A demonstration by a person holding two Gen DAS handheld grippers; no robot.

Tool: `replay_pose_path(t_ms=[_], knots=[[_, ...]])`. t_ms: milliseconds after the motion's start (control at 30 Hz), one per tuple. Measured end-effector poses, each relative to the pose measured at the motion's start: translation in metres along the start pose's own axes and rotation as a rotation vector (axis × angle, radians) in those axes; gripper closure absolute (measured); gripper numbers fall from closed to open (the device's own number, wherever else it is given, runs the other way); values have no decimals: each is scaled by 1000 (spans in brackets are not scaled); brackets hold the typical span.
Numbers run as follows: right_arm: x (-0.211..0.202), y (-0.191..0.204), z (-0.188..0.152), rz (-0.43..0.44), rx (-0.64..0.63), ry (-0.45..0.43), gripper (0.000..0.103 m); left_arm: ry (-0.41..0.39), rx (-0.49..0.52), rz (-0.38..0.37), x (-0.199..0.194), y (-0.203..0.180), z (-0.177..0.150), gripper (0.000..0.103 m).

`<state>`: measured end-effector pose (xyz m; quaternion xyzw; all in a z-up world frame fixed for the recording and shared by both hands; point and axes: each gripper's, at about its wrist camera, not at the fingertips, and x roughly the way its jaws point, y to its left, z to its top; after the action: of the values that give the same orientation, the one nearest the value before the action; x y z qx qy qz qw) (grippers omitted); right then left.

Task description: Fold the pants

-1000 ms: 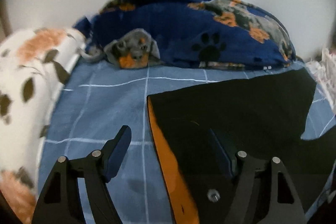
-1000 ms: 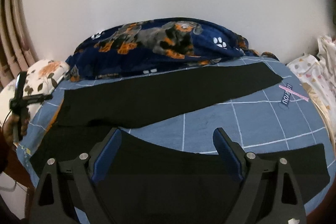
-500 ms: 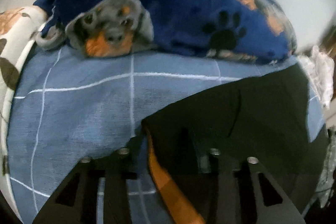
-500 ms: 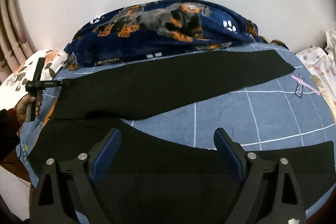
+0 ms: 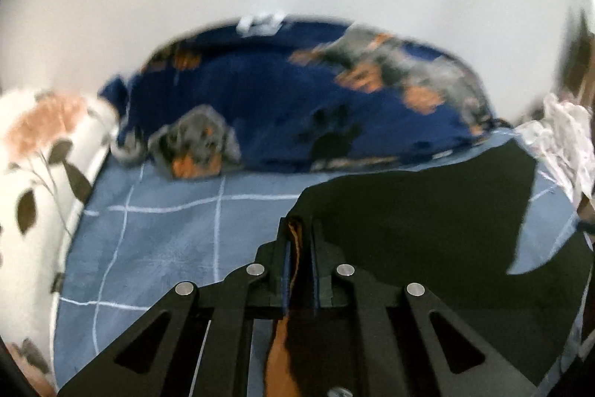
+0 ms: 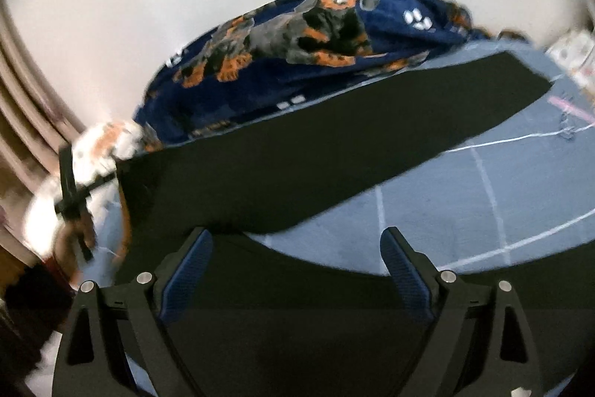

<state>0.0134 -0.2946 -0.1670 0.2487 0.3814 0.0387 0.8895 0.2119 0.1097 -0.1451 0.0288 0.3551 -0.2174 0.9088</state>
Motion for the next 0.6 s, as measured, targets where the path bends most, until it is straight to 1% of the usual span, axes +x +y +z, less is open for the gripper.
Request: replay_pose_path(t_ms=[33,67,133,167,200,233,267,300,333,367,400,433,500,600], knots=[[5,-6,12,71,54,2,13,-31,21,-3,-16,-11,-3,95],[10,-10,21,119,96,11,13,-48,36,-5,-29,-19,-6,95],[24,-18,38,188,187,32,13,-77,47,-20,-52,-32,-13,95],[35,-22,48,241,226,43,13,-89,48,-31,-63,-39,-18,95],[48,-25,58,259,263,61,14,-95,51,-33,-73,-46,-23,95],[56,-26,64,258,286,71,15,-102,53,-33,-83,-51,-29,95],[68,-29,72,281,319,84,15,-110,49,-42,-94,-57,-37,95],[83,-32,80,315,361,107,19,-114,45,-47,-101,-61,-43,95],[94,-36,84,324,402,123,25,-119,41,-45,-109,-66,-49,95],[105,-39,87,339,448,141,27,-121,39,-43,-115,-69,-56,95],[116,-41,91,375,484,158,27,-118,30,-45,-120,-72,-62,95],[127,-42,96,389,512,169,30,-112,20,-51,-124,-75,-67,94],[141,-40,103,365,525,181,31,-104,15,-52,-129,-81,-76,94],[155,-41,109,358,558,183,34,-91,11,-51,-133,-85,-84,94]])
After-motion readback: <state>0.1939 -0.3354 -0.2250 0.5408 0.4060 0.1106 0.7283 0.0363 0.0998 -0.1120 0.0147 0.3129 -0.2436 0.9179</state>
